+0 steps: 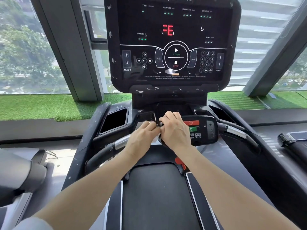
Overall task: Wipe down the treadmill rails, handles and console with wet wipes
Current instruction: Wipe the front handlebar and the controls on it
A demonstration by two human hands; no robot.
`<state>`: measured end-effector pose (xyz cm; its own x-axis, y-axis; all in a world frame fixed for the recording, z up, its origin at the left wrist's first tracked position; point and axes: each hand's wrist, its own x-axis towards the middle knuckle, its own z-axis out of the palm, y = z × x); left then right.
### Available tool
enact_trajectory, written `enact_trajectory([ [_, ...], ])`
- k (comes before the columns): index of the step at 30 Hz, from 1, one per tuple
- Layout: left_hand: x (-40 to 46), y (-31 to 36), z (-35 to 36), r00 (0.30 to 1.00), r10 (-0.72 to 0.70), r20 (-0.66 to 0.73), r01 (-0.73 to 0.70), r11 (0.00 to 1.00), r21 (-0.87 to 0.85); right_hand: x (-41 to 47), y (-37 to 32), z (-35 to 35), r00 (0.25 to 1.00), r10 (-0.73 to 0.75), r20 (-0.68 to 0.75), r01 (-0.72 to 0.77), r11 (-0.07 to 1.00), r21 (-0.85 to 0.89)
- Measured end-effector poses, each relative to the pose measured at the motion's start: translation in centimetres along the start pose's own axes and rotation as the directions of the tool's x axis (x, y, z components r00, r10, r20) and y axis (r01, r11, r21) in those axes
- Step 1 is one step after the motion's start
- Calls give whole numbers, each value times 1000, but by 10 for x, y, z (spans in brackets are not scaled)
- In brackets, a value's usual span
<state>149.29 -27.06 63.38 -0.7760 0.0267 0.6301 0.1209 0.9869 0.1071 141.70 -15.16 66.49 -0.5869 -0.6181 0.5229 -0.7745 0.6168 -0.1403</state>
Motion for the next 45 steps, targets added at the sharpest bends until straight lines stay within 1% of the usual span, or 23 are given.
enact_trajectory([
  [3,-9,-6,-2,990,140,-26,-137,985,103,0,1,0,1000,3,-5,-3,1000,-21],
  [5,-23,-17,-4,980,198,8,-197,973,123,0,1,0,1000,-1,-17,1,1000,-30],
  [6,-29,-22,-5,980,197,14,-198,974,107,-1,1,0,1000,-3,-27,3,999,-32],
  [9,-33,-25,-9,993,121,16,-122,989,80,-1,0,2,999,6,-50,-8,999,-33],
  [12,-17,-8,-3,994,112,-16,-110,988,107,-1,0,3,999,12,-44,-14,999,-39],
  [14,-7,2,1,994,106,-38,-102,990,94,-1,0,2,999,3,-35,-4,999,-34],
  [16,-8,1,2,989,141,-52,-135,986,99,-1,1,1,999,0,-32,-1,999,-37],
  [18,-17,-9,0,978,205,-26,-200,971,133,-1,1,1,999,-1,-36,-1,999,-43],
  [20,-25,-17,-4,973,232,-2,-229,961,153,-1,1,1,999,-17,-39,16,999,-37],
  [24,-21,-9,-7,991,135,-18,-132,984,119,-1,0,1,999,-2,-48,0,999,-42],
  [28,-7,4,6,998,41,-41,-39,998,47,0,-1,3,999,2,-47,-5,998,-62],
  [30,-9,2,8,999,26,-37,-25,999,37,-1,-1,3,999,2,-44,-5,998,-64],
  [33,-21,-6,1,999,50,-5,-50,993,108,-1,0,2,999,-11,-35,9,998,-65],
  [35,-27,-12,-1,1000,27,13,-28,993,113,-2,1,1,999,-12,-37,9,998,-67],
  [38,-22,-12,2,995,-97,26,96,995,37,-2,-1,1,999,15,-33,-17,998,-58],
  [41,-2,-3,-3,974,-224,41,227,966,-121,-2,-1,0,1000,5,-23,-6,998,-60],
  [43,15,-1,-8,935,-341,97,354,913,-203,-2,-1,-1,1000,-3,-23,1,998,-68],
  [45,33,-10,-9,865,-445,234,493,841,-223,-2,-2,-1,1000,5,-29,-7,997,-82],
])
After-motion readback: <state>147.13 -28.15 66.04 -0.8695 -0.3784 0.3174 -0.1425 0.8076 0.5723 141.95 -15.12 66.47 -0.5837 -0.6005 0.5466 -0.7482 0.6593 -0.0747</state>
